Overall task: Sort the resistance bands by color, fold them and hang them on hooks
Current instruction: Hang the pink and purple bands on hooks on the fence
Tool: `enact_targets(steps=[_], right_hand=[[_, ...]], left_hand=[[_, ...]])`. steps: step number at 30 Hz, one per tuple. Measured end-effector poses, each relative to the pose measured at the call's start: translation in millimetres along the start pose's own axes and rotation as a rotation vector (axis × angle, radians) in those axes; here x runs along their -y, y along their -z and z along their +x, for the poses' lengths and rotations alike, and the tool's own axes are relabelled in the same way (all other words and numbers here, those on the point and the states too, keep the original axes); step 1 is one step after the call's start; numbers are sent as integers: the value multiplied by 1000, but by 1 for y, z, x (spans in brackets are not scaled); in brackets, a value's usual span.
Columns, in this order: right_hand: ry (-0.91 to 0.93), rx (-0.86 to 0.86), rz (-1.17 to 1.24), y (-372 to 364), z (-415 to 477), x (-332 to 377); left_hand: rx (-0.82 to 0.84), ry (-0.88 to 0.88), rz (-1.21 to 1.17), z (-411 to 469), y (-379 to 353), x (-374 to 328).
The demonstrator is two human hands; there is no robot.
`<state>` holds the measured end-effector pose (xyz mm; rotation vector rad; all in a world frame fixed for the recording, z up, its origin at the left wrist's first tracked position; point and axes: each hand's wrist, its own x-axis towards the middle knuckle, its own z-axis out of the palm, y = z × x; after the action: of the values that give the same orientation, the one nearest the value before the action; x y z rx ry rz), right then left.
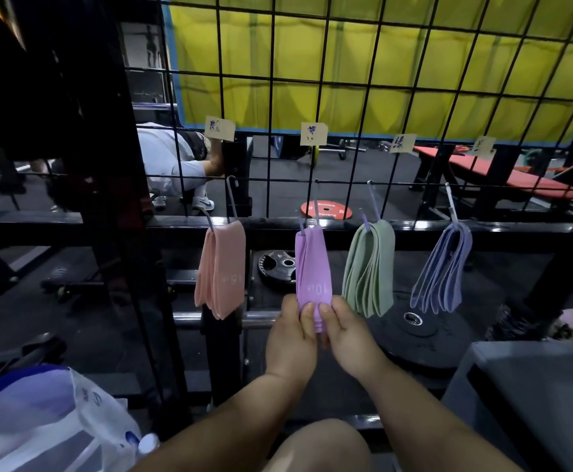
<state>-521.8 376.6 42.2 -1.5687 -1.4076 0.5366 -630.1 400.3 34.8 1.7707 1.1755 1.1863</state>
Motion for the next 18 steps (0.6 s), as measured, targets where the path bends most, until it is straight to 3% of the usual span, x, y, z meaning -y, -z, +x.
enact_targets(steps=[9,14,18], right_hand=[[-156,48,-138,13,-7,6],[-191,61,-480,20,-4,22],[-146,-78,-643,23,-10,29]], left_hand=[[-18,-1,147,4,5,1],[-105,-18,252,12,11,-2],[-155,30,317,13,17,-7]])
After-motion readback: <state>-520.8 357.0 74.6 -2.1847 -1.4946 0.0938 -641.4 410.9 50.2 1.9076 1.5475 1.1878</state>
